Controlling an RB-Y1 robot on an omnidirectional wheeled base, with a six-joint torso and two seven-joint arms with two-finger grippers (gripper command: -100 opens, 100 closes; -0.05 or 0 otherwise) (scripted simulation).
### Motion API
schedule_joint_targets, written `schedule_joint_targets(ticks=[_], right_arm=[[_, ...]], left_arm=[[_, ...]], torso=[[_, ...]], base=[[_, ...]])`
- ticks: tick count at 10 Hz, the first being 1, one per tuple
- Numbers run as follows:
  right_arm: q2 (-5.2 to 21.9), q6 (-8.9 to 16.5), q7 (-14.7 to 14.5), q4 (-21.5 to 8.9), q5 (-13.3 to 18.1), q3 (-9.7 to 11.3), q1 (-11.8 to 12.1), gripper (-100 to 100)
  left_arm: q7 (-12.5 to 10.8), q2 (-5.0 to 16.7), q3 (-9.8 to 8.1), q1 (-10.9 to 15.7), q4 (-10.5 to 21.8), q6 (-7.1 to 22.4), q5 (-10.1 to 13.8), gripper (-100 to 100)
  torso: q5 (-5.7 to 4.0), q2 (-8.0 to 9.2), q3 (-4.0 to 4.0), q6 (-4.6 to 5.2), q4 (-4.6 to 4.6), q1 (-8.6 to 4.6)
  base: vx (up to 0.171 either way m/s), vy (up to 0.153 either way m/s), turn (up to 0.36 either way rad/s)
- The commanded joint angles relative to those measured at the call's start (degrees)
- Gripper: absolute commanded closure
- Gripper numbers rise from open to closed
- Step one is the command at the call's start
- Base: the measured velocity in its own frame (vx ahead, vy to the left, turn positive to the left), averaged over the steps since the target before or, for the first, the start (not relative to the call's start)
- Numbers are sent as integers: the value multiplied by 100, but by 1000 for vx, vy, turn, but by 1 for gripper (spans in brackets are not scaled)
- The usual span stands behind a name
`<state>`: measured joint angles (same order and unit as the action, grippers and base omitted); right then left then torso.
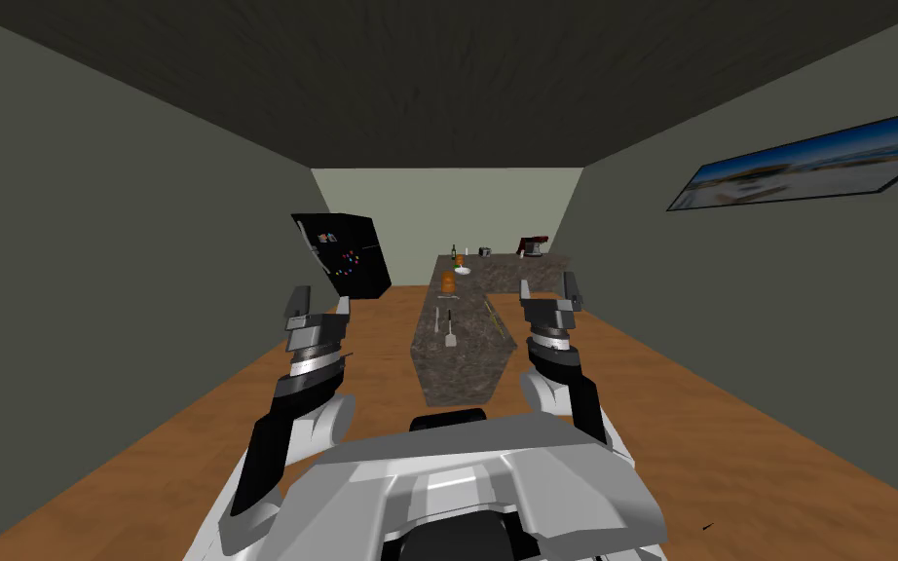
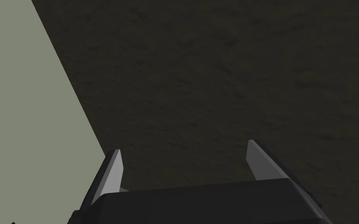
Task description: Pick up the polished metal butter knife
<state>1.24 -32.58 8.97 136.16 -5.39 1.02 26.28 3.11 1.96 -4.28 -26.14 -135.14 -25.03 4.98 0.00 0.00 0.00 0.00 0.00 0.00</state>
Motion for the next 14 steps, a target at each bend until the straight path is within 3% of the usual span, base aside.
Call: schedule_joint_targets(ticks=[1,6,7,9,10,14], right_arm=[[0,0,0,0,0,0,0,0],[1,1,0,-1,0,-1,-3,0],[1,1,0,-1,0,0,-2,0],[0,1,0,-1,0,0,-2,0],[1,1,0,-1,0,0,-2,0],[0,1,0,-1,0,0,-1,0]], left_arm=[[-153,255,69,-19,44,-27,-1,-100],[-860,1078,387,-120,449,-169,-116,-100],[-879,1116,387,-120,449,-169,-116,-100],[-1234,1489,566,-174,767,-266,-231,-100],[-1300,1540,566,-174,767,-266,-231,-100],[-1972,2207,865,-250,1422,-455,-490,-100]], torso=[[0,0,0,0,0,0],[11,87,50,0,19,47],[10,83,49,1,19,42],[6,53,32,1,13,23],[7,59,34,1,13,31],[4,52,31,0,13,16]], base=[[-104,59,9],[-200,98,-36],[-138,59,-24],[-142,60,-87],[-153,48,-60],[-141,28,-125]])
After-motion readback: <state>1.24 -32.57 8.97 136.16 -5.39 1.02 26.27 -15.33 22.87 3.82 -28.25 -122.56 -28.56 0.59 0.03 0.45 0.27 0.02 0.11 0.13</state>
